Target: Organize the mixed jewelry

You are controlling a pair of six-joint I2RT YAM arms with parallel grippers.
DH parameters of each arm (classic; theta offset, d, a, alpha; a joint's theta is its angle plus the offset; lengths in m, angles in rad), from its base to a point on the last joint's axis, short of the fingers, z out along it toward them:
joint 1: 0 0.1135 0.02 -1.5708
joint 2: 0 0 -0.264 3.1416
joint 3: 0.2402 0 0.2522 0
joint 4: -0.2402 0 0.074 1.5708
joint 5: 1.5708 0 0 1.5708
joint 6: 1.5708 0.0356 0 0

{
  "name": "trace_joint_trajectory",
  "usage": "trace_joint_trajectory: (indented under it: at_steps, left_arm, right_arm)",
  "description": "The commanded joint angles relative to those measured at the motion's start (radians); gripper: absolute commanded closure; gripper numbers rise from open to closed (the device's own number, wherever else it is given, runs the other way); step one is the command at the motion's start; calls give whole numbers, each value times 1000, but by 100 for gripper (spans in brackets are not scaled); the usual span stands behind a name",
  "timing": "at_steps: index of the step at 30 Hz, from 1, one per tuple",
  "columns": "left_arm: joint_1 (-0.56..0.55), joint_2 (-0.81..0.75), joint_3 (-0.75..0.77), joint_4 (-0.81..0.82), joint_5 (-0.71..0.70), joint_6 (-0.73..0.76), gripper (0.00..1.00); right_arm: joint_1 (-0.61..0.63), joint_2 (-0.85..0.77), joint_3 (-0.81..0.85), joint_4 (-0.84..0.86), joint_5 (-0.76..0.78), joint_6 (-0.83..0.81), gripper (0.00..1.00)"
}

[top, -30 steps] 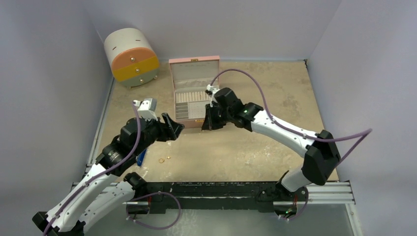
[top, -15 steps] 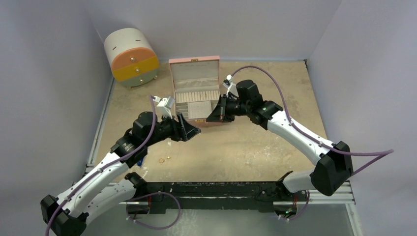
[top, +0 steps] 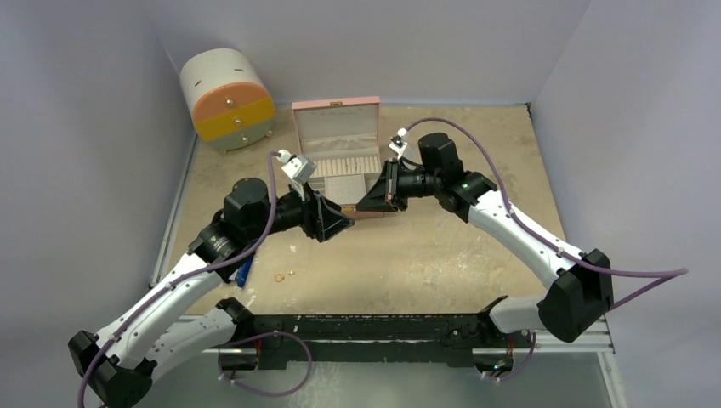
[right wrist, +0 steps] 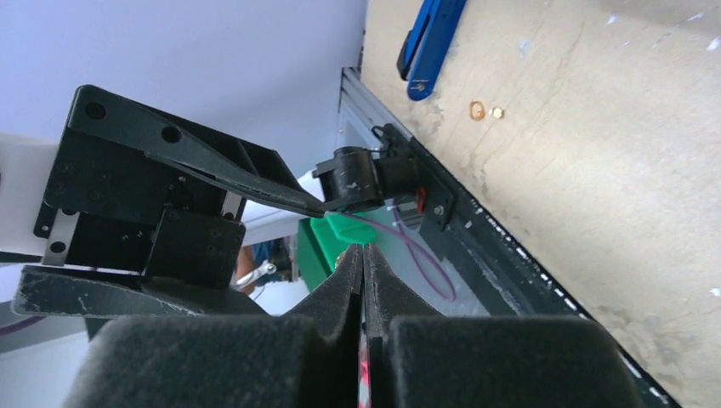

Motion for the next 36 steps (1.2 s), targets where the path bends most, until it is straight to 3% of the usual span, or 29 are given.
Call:
trace_joint_trajectory:
  at_steps: [1,10,36]
  left_arm:
    - [7,-24,29,102,80,181,40]
    - [8,-52,52,115,87,363,42]
    - [7,16,41,260,172,306,59]
  right_arm:
    - [-8,-33,46,52,-104,88,100]
    - [-10,-43,28,141,-182,176,100]
    - [-11,-59,30,196,-196,209,100]
